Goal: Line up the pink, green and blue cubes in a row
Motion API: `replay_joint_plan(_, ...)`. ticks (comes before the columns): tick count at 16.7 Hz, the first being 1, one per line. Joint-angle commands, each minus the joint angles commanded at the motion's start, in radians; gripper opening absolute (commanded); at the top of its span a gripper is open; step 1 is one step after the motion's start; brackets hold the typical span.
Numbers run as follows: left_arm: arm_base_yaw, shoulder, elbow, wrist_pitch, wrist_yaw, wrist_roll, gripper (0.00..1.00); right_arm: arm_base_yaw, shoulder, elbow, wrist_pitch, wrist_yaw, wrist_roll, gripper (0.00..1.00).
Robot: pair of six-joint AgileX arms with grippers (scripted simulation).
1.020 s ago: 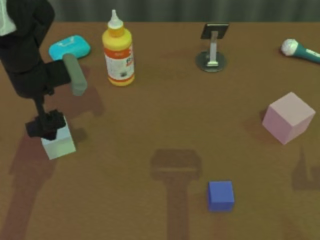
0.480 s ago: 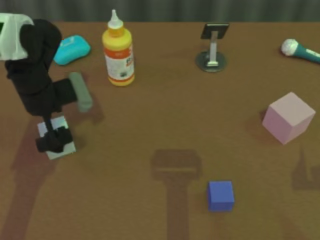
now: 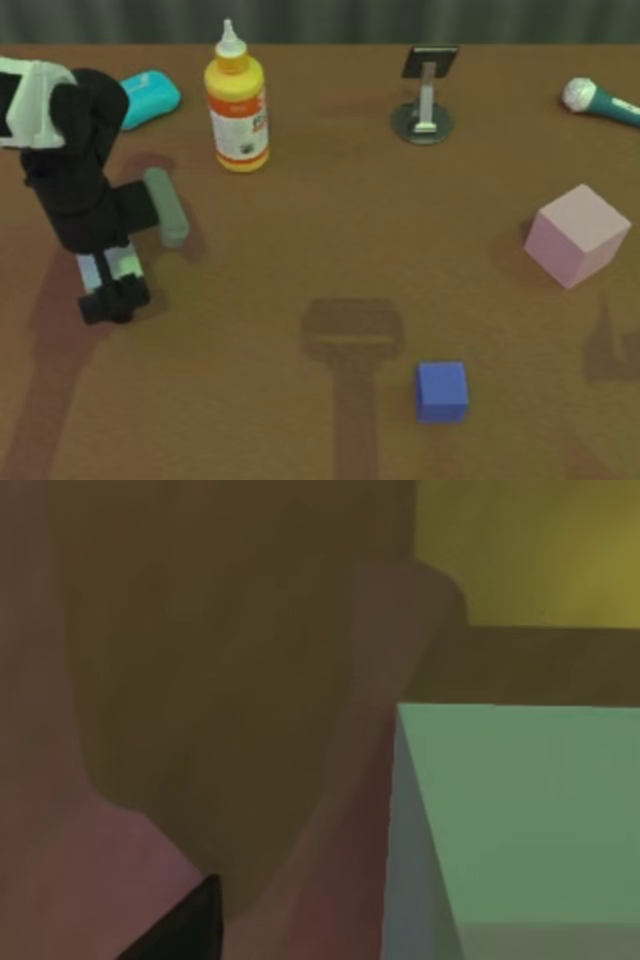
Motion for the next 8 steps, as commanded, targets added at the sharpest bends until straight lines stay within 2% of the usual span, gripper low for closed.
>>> replay_joint_plan(8, 0.000, 0.000, 0.000, 0.000, 0.000, 0.000, 0.40, 0.000, 0.000, 0.000, 0.000, 0.000, 0.000, 1.00)
